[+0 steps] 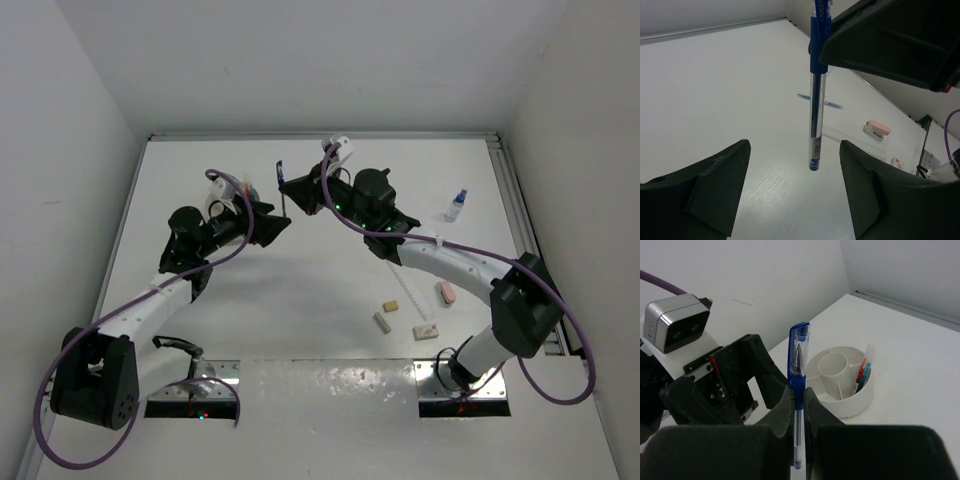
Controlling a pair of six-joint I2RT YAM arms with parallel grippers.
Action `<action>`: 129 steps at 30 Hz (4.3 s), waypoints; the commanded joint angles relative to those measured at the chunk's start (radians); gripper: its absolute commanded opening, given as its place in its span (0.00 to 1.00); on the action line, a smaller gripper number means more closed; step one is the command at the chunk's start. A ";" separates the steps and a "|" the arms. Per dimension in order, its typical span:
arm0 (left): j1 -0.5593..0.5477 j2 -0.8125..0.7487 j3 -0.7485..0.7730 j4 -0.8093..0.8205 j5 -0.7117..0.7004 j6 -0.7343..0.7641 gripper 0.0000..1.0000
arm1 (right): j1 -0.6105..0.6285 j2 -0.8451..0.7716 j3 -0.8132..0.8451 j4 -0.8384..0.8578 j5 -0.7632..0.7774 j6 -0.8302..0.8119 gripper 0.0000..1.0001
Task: Sort the stationery into containers
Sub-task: Pick up the pen from the center of the board, then close the pen cap on the pen.
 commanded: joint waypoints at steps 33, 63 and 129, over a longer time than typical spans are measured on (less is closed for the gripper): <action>0.001 0.018 0.051 0.014 -0.079 0.015 0.60 | 0.056 0.001 -0.054 0.142 -0.031 0.099 0.00; 0.004 -0.021 0.041 -0.009 -0.089 0.057 0.00 | 0.027 -0.037 -0.083 0.052 -0.101 0.042 0.56; 0.079 -0.024 0.110 0.081 -0.025 0.048 0.00 | 0.076 0.171 0.015 -0.018 -0.080 0.059 0.00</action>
